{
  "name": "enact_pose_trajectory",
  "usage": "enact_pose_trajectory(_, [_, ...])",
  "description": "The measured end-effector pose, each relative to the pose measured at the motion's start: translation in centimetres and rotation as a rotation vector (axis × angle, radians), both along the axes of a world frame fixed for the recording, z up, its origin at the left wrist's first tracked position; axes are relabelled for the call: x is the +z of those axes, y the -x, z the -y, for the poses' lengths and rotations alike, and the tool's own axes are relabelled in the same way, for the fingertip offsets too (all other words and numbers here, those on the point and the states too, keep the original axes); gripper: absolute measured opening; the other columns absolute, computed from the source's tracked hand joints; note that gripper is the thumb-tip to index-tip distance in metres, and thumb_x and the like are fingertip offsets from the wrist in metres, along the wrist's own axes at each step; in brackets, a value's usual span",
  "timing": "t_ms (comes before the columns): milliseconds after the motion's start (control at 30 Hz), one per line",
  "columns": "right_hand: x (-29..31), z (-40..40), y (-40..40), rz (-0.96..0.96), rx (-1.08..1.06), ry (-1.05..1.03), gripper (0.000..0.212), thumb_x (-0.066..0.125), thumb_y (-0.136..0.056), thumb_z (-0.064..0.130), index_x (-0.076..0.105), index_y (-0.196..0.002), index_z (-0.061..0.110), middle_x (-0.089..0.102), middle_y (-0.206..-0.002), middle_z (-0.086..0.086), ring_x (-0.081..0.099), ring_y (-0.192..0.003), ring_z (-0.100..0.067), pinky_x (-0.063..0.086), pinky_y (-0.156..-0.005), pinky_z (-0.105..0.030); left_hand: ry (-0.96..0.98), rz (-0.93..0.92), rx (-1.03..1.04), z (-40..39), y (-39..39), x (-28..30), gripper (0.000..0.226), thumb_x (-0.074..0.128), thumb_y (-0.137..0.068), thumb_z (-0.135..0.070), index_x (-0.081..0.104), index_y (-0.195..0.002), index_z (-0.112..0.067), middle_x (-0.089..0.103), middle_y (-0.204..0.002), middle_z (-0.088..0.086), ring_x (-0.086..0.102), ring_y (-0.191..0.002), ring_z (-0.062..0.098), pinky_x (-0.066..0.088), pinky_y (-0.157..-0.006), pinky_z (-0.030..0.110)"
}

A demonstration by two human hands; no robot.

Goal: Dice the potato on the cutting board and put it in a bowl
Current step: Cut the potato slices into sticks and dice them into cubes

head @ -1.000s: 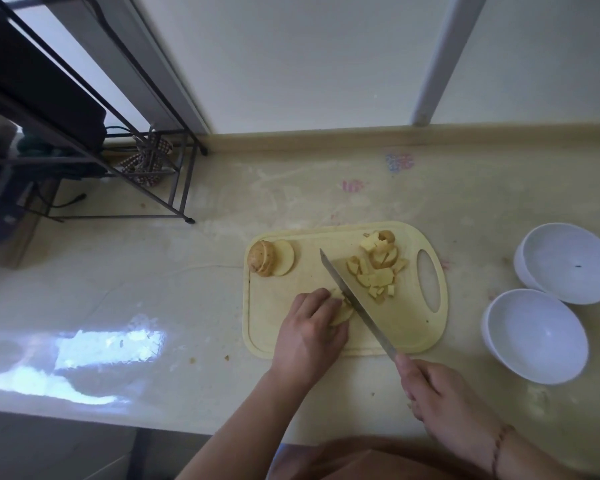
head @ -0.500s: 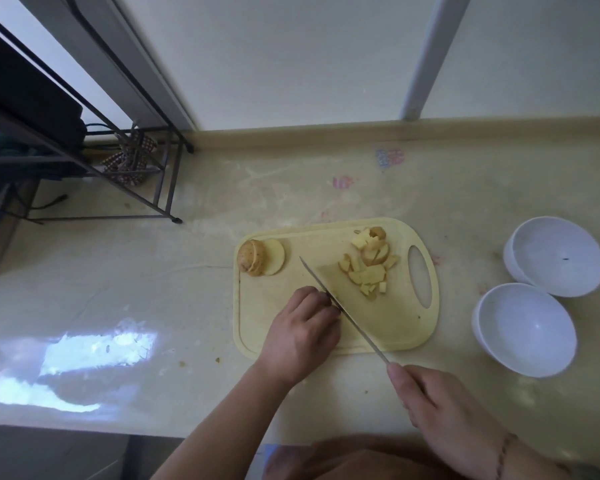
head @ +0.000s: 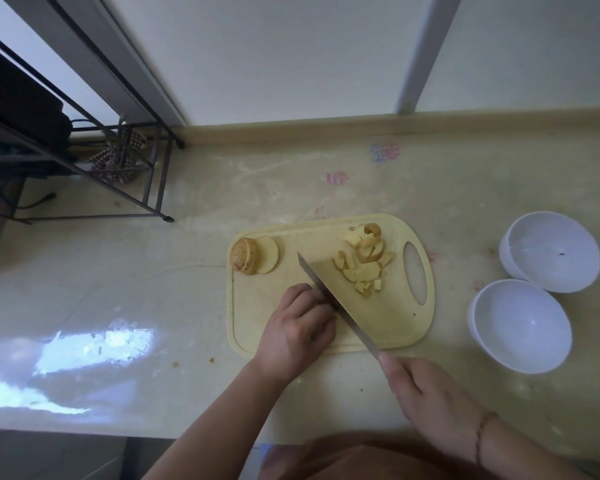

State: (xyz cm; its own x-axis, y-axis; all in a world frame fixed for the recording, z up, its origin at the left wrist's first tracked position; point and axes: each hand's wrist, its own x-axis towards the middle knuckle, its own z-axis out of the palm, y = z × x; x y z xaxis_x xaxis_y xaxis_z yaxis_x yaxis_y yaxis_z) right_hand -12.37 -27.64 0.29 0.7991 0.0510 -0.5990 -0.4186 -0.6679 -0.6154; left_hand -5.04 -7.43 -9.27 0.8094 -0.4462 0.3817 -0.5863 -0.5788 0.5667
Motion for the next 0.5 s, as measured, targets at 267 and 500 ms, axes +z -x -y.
enact_pose_trajectory(267, [0.3,1.6,-1.5,-0.002,-0.062,-0.029,0.058,0.022,-0.084,0.066,0.039,-0.059,0.016,0.038,-0.045,0.003,0.038,-0.037,-0.007,0.03,-0.048,-0.024,-0.105,0.035,0.047,-0.9,0.4,0.3,0.011,0.077,-0.084,-0.018,0.074,-0.092,-0.01,0.066,-0.104,0.007,0.061,-0.094,0.029,0.052,-0.084,0.037])
enact_pose_trajectory(500, [1.0,1.7,-0.9,0.026,-0.071,-0.074,0.061,0.024,-0.082,0.07,0.04,-0.06,0.015,0.036,-0.046,0.003,0.034,-0.038,-0.008,0.029,-0.05,-0.024,-0.036,0.045,0.006,-0.5,0.2,0.3,0.006,0.077,-0.084,-0.006,0.072,-0.083,-0.003,0.066,-0.092,0.009,0.062,-0.089,0.027,0.052,-0.085,0.031])
